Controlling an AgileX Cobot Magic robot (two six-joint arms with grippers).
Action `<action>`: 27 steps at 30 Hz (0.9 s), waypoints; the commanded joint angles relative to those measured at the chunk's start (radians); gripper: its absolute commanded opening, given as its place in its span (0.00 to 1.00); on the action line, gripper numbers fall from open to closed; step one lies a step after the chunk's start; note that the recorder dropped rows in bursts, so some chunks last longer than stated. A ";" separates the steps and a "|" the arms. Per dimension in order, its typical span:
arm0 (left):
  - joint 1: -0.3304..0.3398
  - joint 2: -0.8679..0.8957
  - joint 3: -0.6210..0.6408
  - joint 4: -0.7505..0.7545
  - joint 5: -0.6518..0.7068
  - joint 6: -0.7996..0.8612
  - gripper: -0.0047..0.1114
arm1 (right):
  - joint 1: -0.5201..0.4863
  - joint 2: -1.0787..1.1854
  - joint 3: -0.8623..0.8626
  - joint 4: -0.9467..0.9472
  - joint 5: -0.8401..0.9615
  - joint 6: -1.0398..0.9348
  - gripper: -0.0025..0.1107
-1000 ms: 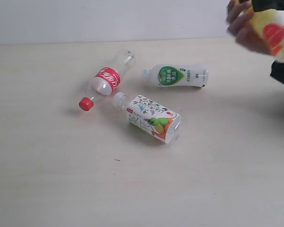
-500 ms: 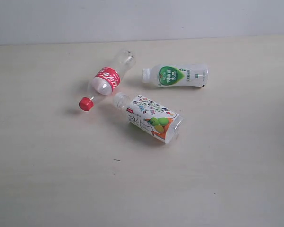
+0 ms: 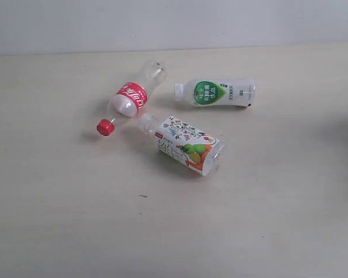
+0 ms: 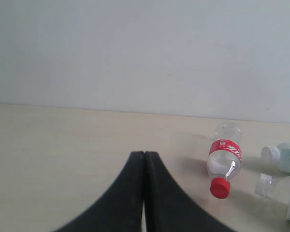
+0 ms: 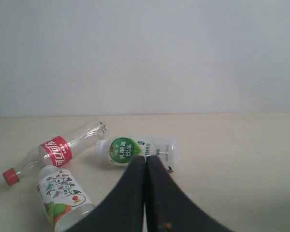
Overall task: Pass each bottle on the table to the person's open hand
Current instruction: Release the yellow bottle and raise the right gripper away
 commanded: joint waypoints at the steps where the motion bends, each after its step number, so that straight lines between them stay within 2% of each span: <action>1: 0.000 -0.009 0.001 0.000 -0.001 -0.002 0.04 | -0.004 -0.008 0.005 0.003 0.013 -0.002 0.02; 15: 0.000 -0.009 0.001 0.000 -0.001 -0.002 0.04 | -0.004 -0.008 0.005 0.018 0.013 0.006 0.02; 18: 0.000 -0.009 0.001 0.000 -0.001 -0.002 0.04 | -0.004 -0.008 0.005 0.018 -0.036 0.006 0.02; 27: 0.000 -0.009 0.001 0.000 -0.001 -0.002 0.04 | -0.004 -0.008 0.005 0.036 -0.143 0.190 0.02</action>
